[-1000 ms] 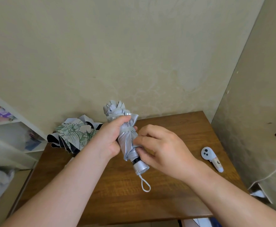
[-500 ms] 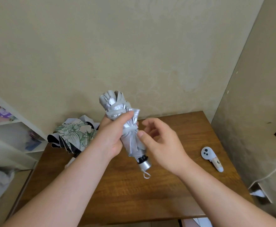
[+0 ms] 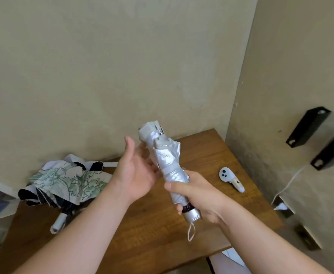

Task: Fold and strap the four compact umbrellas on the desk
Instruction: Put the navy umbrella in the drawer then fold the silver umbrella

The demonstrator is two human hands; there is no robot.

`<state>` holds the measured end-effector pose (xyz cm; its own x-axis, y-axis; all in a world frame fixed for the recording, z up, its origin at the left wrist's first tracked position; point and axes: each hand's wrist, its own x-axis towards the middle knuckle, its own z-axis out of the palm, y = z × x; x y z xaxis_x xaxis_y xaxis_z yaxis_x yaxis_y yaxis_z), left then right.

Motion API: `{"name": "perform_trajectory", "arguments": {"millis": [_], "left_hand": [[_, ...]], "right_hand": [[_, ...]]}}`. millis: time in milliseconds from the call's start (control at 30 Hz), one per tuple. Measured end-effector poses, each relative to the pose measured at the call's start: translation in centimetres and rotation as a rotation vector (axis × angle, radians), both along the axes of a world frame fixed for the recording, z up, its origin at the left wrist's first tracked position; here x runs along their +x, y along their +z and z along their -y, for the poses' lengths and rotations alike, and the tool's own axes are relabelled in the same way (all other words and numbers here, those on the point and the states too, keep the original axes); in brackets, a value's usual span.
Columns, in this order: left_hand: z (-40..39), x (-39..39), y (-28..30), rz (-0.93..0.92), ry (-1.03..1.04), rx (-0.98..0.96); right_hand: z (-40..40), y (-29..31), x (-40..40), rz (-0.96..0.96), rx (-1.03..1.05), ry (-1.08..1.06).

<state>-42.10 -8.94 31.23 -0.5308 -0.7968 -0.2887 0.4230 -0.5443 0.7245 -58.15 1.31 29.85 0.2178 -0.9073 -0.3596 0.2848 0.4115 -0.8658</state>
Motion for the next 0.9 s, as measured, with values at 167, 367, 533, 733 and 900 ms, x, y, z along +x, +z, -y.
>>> {"name": "perform_trajectory", "arguments": {"millis": [167,367,533,733,900], "left_hand": [[-0.2,-3.6,0.2,0.190,-0.235,-0.066],[-0.5,-7.5,-3.4,0.286,-0.200,-0.202],[-4.9,-10.5,-10.1,0.412,-0.437,-0.267],[-13.9,-14.3,-21.3,0.678,-0.685,-0.096],[-18.4,-16.1,-28.1,0.884,-0.905,0.204]], "right_hand": [[-1.2,-1.1,-0.7,0.328,0.140,-0.036],[-5.8,-4.3,-3.1,0.004,0.277,-0.323],[-14.4,-10.8,-3.8,-0.044,0.467,-0.771],[-23.5,-18.8,-6.0,-0.300,0.626,-1.160],[-28.9,-26.0,-8.3,-0.422,0.906,-0.924]]}}
